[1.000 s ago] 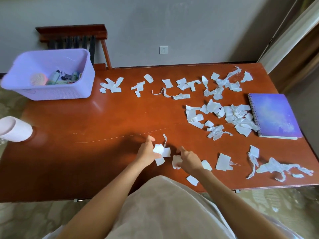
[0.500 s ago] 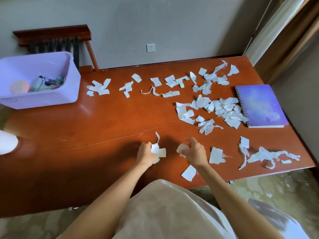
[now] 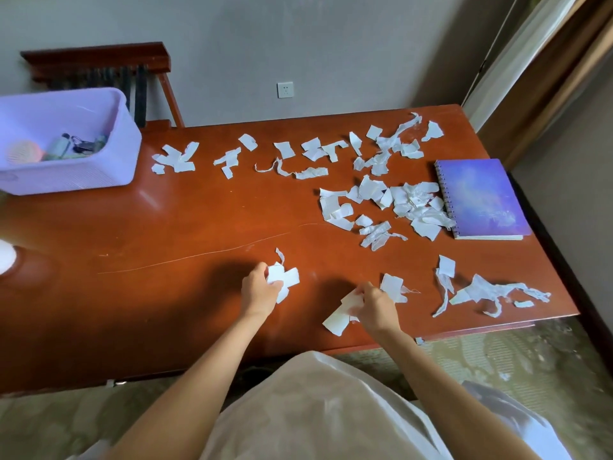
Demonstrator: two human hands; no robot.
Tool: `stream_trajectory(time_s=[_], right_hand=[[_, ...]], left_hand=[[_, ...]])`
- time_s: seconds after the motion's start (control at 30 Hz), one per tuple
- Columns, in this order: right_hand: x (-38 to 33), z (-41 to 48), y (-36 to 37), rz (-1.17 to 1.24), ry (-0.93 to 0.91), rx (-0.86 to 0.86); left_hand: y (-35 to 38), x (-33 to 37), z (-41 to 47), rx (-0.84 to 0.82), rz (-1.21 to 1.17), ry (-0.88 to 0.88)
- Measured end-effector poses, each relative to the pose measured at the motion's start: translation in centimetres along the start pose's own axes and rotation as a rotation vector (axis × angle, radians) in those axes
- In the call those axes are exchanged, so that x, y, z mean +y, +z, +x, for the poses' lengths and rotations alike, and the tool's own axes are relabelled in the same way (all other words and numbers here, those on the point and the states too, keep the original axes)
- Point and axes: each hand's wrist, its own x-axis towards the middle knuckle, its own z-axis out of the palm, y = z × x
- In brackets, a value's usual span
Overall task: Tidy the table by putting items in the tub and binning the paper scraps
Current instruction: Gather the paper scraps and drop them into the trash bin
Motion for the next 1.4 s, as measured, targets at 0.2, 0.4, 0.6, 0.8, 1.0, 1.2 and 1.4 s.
stream_trajectory(time_s=[0.2,0.4,0.6,0.8,1.0,1.2,1.4], right_hand=[[0.2,0.3,-0.2,0.017,0.008,0.077],[0.4,0.8,-0.5,-0.026,0.054,0.094],[-0.2,1.1,-0.9,0.047,0.010,0.183],[-0.3,0.8,-3.2,0.236,-0.041,0.183],[-0.6,-0.3,-1.9,0.135,-0.032,-0.074],[-1.4,0.1,-0.6,0.065,0.020,-0.070],[-2.5,0.6,-0.5,0.135,0.023,-0.049]], left_hand=[[0.3,-0.2,-0.8,-0.003,-0.028,-0.023],[0.9,-0.9,-1.6,-0.045,-0.035,-0.077],[1.5,-0.2,-1.5,-0.107,0.091,-0.063],[1.2,-0.1,-0.9,-0.127,0.097,-0.067],[1.6,-0.3,-1.3,-0.116,0.079,-0.007],[1.7,0.2,-1.6,-0.073,0.042,0.009],[1.5,0.6,-1.5,-0.056,0.000,-0.002]])
